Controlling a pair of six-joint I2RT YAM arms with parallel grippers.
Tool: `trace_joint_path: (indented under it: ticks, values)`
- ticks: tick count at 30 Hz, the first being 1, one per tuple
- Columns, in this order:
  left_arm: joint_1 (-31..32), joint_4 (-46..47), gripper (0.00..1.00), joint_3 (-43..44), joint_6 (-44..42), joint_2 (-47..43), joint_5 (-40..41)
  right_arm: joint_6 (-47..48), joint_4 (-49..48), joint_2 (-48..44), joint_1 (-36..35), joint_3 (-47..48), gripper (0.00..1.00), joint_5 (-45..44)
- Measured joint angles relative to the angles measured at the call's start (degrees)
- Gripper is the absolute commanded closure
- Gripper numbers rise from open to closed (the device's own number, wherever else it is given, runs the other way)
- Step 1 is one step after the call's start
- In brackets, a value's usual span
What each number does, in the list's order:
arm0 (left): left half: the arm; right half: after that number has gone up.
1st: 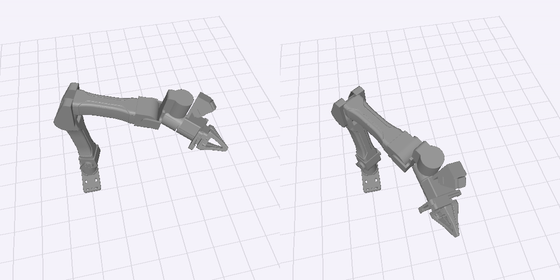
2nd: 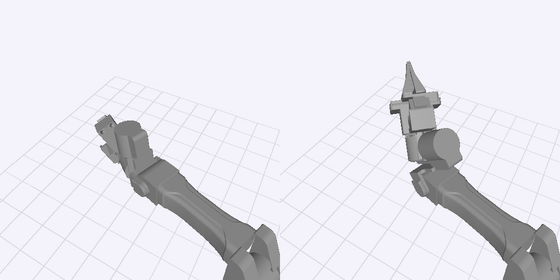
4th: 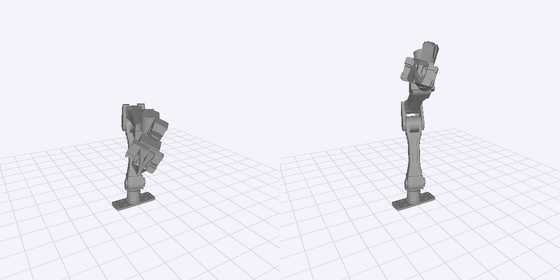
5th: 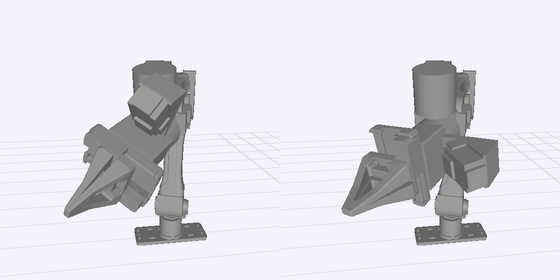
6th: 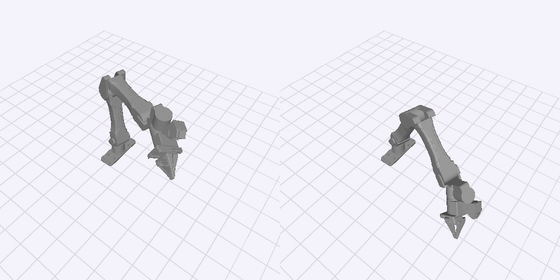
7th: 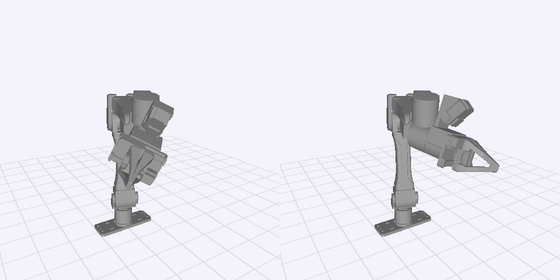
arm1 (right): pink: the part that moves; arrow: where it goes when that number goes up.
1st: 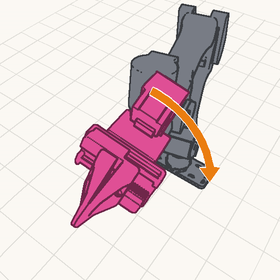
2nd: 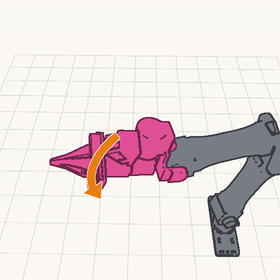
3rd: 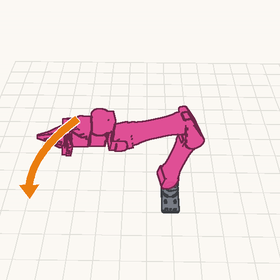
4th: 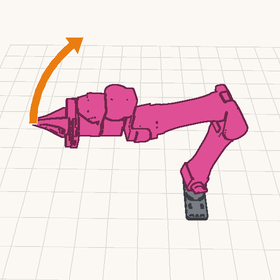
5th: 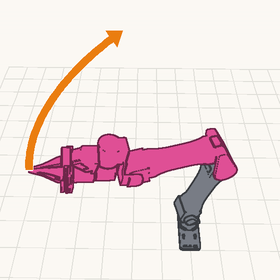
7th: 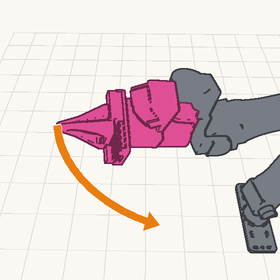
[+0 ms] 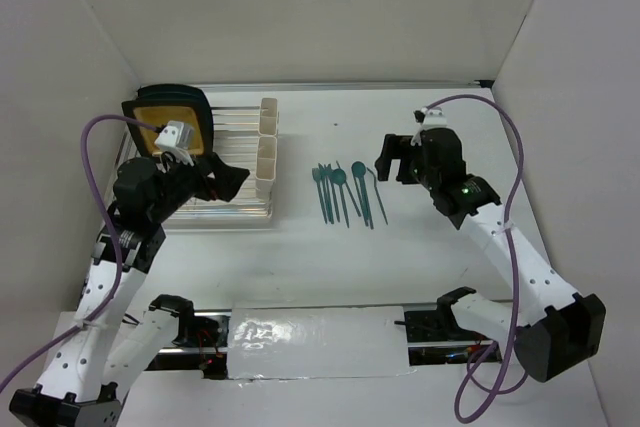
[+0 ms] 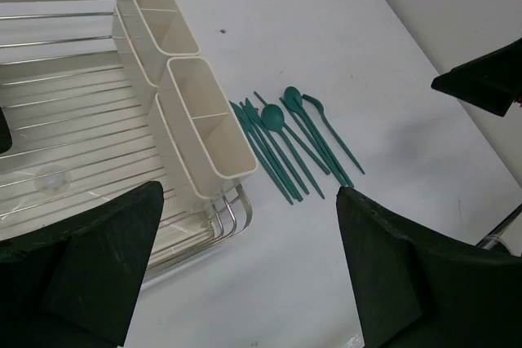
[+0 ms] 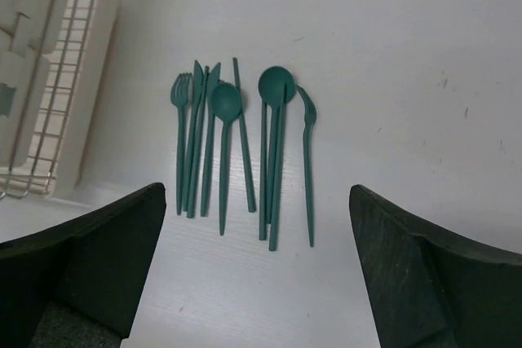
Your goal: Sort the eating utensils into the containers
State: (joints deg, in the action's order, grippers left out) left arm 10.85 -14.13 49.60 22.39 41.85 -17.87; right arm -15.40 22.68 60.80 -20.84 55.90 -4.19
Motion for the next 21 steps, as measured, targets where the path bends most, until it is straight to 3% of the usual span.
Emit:
trace_joint_path:
  ticks: [7, 15, 21]
  values:
    - [-2.23, -0.48, 0.0, 0.0, 0.35, 0.07, 1.53, -1.27, -0.94, 2.64, -0.94, -3.98, 0.03, -3.17]
    - [-2.97, -0.39, 0.0, -0.28, 0.39, -1.36, 1.73, -2.08, -4.13, 12.33, -1.14, -4.83, 0.29, -5.73]
    - [-3.21, -0.42, 0.0, -0.28, 0.46, 0.15, 1.2, -2.08, -6.86, 20.52, -1.14, -4.87, 0.37, -6.71]
